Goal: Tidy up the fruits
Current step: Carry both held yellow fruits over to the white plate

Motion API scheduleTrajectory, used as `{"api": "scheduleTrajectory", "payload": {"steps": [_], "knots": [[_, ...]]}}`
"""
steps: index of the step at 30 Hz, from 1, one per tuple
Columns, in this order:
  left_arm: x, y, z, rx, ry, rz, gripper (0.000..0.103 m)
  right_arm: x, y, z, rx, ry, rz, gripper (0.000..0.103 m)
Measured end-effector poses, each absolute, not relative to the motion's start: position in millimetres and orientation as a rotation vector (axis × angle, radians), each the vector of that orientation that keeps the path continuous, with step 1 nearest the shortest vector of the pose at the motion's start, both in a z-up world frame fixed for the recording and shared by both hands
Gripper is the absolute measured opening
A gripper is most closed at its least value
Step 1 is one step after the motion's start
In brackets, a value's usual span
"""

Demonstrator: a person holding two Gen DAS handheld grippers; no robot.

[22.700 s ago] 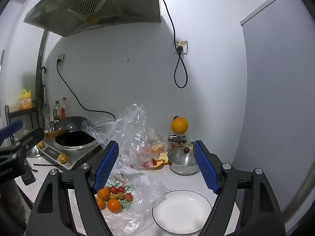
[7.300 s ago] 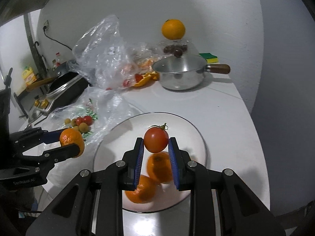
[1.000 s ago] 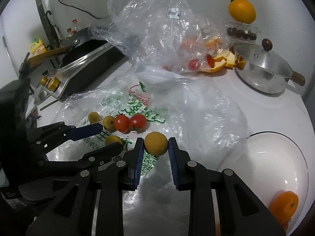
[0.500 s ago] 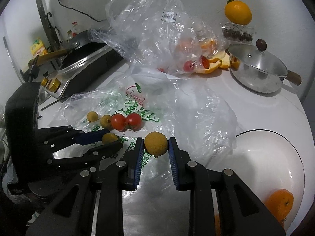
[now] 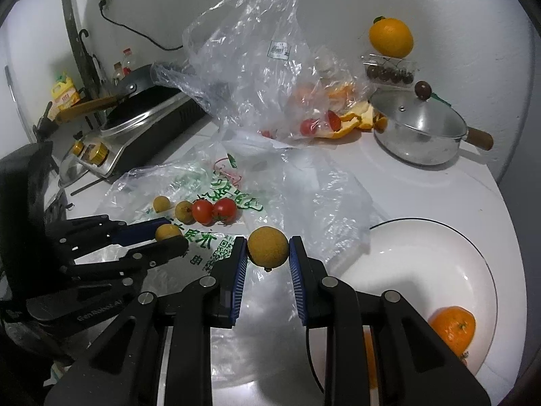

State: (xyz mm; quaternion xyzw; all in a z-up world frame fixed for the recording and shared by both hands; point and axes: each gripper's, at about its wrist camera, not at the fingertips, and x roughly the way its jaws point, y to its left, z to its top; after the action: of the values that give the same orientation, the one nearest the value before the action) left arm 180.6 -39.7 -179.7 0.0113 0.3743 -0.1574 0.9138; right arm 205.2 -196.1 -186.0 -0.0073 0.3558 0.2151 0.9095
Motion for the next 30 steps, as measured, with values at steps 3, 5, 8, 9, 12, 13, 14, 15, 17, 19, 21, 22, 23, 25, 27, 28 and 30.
{"api": "scheduleTrajectory", "payload": {"steps": [3,5,8,9,12,13,14,15,17,19,21,22,23,25,27,28,30], "knots": [[174,-45,-169,0.018,0.750,-0.338,0.029,199,-200,-181,-0.026,0.716,0.443,0.027],[170,-51,-162,0.023,0.732,-0.344,0.029,196,-204,-178,-0.013,0.706,0.438,0.027],[163,-57,-153,0.026,0.711,-0.354,0.029,188,-211,-171,-0.005,0.680,0.438,0.027],[160,-58,-150,0.027,0.704,-0.357,0.029,186,-213,-170,-0.005,0.675,0.437,0.027],[154,-64,-145,0.026,0.690,-0.363,0.029,178,-221,-167,-0.004,0.663,0.437,0.027],[152,-67,-143,0.027,0.686,-0.364,0.029,176,-224,-166,-0.003,0.661,0.435,0.027],[150,-69,-142,0.029,0.685,-0.365,0.029,175,-227,-166,-0.002,0.658,0.433,0.027],[149,-72,-141,0.032,0.684,-0.367,0.029,172,-230,-165,-0.002,0.654,0.431,0.027],[144,-77,-138,0.040,0.678,-0.371,0.029,169,-237,-164,0.003,0.646,0.426,0.027],[141,-82,-136,0.044,0.673,-0.374,0.029,165,-243,-162,0.006,0.637,0.422,0.027],[137,-88,-133,0.051,0.666,-0.378,0.029,162,-250,-161,0.009,0.627,0.413,0.027],[136,-90,-132,0.052,0.663,-0.380,0.029,160,-253,-161,0.010,0.624,0.409,0.027],[135,-93,-132,0.055,0.661,-0.382,0.029,159,-256,-161,0.011,0.622,0.404,0.027],[133,-100,-130,0.062,0.661,-0.387,0.029,156,-265,-162,0.018,0.617,0.394,0.027],[130,-109,-128,0.069,0.657,-0.394,0.029,153,-274,-162,0.025,0.612,0.385,0.027],[130,-113,-128,0.072,0.655,-0.397,0.029,152,-278,-162,0.028,0.610,0.382,0.027],[129,-120,-128,0.074,0.656,-0.404,0.029,149,-289,-162,0.036,0.605,0.375,0.027]]}}
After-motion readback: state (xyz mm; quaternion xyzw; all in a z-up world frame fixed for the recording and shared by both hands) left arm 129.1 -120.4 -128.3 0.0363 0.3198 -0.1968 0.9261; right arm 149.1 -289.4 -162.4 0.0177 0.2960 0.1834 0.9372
